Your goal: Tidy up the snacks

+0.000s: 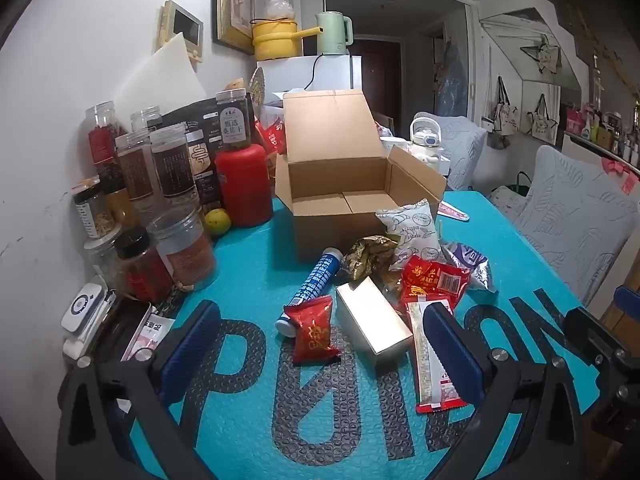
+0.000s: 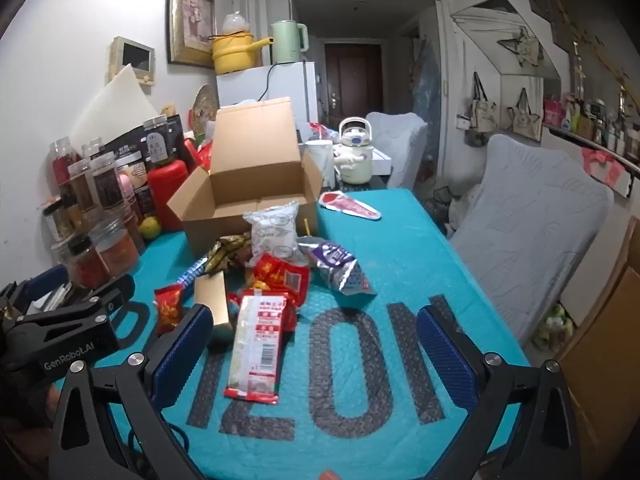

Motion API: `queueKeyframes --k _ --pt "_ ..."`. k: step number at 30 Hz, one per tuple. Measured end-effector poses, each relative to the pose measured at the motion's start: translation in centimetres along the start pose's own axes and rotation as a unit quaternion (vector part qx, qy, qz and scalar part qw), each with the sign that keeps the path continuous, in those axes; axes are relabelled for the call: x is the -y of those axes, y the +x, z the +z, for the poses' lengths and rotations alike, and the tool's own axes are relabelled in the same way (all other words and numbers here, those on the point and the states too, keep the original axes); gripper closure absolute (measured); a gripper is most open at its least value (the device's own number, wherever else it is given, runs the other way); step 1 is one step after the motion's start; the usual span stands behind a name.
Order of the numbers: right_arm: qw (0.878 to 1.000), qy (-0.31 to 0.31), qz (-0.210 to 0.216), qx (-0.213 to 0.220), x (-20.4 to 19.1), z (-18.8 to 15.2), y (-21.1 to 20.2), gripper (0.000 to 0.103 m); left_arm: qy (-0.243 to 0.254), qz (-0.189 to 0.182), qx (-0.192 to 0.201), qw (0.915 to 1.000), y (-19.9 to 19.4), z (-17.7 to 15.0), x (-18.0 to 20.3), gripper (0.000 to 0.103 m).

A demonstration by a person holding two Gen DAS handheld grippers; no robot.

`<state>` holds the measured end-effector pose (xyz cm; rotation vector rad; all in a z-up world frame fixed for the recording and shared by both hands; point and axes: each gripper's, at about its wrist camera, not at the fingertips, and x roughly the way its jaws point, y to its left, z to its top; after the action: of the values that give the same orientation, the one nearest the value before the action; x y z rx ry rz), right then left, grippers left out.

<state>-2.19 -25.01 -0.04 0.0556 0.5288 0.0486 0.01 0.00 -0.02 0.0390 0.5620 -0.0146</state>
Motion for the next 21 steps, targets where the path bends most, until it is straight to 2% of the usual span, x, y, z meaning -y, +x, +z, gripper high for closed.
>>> queueKeyframes --k 4,5,10,21 --pt "1.000 -0.002 0.004 0.006 -0.2 0.0 -0.2 0.000 0.005 0.004 -0.003 1.0000 0.2 0.0 0.2 0.000" --pt "1.000 -0.002 0.005 0.007 -0.2 -0.1 -0.3 0.000 -0.011 -0.003 0.003 0.9999 0.1 0.0 -0.6 0.000" --pt "1.000 -0.006 0.002 0.003 -0.7 -0.2 -0.1 0.000 -0.021 -0.007 0.013 0.9997 -0.7 0.0 -1.3 0.000" --pt "1.000 -0.016 0.007 -0.002 -1.7 -0.2 0.3 0.000 -0.018 0.008 0.016 0.9997 -0.5 -0.1 -1.7 0.000"
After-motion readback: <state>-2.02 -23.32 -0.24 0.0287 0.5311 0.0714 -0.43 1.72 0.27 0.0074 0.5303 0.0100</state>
